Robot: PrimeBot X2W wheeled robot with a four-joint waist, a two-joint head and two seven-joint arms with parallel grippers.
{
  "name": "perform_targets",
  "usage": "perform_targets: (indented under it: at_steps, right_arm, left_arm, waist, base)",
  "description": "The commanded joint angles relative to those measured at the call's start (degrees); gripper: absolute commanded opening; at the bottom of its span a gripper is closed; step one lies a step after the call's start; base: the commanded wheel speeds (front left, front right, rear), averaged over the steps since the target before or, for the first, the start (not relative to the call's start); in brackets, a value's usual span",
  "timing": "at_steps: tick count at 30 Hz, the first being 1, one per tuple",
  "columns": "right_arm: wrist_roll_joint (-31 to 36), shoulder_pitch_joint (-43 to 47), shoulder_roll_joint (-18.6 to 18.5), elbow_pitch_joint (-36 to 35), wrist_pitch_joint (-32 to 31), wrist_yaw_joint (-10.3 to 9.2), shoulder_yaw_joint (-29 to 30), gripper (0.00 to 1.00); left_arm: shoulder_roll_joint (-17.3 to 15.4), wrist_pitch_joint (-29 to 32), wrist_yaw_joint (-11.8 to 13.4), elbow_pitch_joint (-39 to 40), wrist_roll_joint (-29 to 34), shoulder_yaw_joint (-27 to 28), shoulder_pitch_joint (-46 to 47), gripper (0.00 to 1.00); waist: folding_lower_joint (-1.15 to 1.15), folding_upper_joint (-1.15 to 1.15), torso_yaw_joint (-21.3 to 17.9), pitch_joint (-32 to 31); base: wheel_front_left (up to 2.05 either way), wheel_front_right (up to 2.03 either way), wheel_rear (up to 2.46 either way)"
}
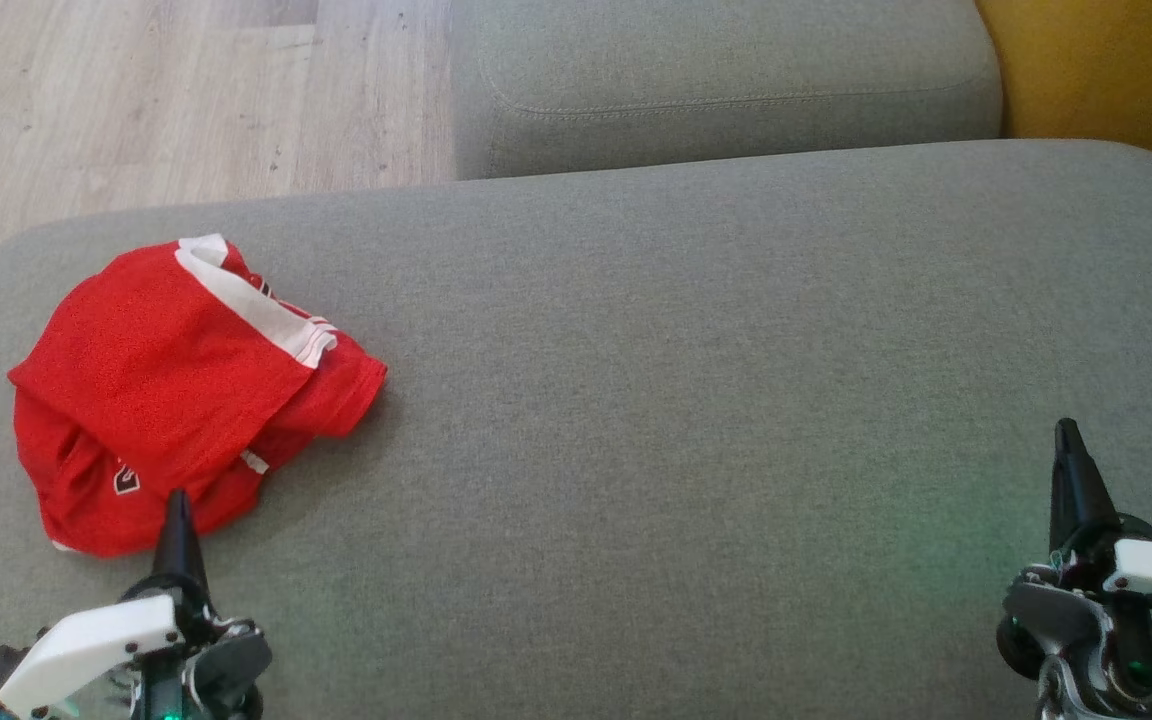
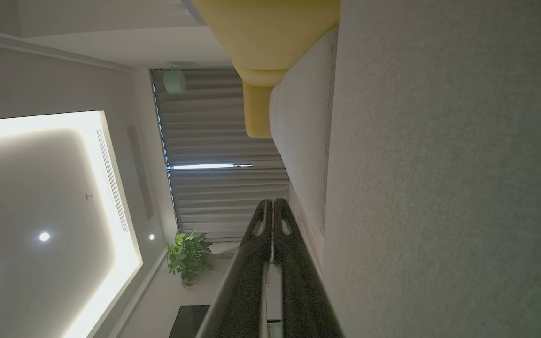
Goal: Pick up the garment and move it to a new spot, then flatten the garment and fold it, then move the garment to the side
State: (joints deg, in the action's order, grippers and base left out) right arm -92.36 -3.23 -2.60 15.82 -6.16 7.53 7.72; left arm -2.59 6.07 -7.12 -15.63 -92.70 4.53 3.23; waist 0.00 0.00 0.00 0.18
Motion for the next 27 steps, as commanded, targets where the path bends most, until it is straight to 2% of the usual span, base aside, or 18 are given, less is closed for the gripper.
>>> perform_targets:
  at_steps: [1, 3, 4, 8, 19, 27]
  right_arm:
    - [0.16, -2.95, -0.28, -1.79, -0.31, -0.04, -1.23, 0.0]
    - [0.16, -2.95, -0.28, -1.79, -0.31, -0.04, -1.23, 0.0]
    - [0.01, -0.01, 0.0, -0.01, 0.01, 0.0, -0.01, 1.0]
    - [0.01, 1.66, 0.17, 2.9, 0.1, 0.0, -0.25, 1.0]
    - [1.26, 1.41, 0.14, 1.99, 1.79, 0.0, -1.59, 1.0]
    - [5.29, 1.0, 0.11, 1.78, 3.14, -0.01, -2.05, 1.0]
  left_arm:
    - [-0.29, 0.39, -0.36, 1.61, 0.51, 1.96, 2.95, 0.0]
    - [-0.29, 0.39, -0.36, 1.61, 0.51, 1.96, 2.95, 0.0]
    - [0.0, -0.01, 0.0, 0.01, 0.0, 0.0, 0.0, 1.0]
    - [0.06, -0.12, 0.07, -2.94, 0.02, -0.43, -1.45, 1.0]
    - [0.04, -1.79, 0.04, -2.21, 0.59, -0.85, -1.59, 1.0]
    - [0.01, -3.14, 0.18, -1.99, 1.97, -0.47, -1.45, 1.0]
  waist:
    - [0.0, 0.0, 0.0, 0.0]
    - [0.0, 0.0, 0.0, 0.0]
    - [0.0, 0.0, 0.0, 0.0]
    - [0.0, 0.0, 0.0, 0.01]
    - [0.0, 0.0, -0.01, -0.13]
    - [0.0, 0.0, 0.13, -0.21]
  base:
    - [0.0, 0.0, 0.0]
    - [0.0, 0.0, 0.0]
    - [0.0, 0.0, 0.0]
    - [0.0, 0.0, 0.0]
    - [0.0, 0.0, 0.0]
    - [0.0, 0.0, 0.0]
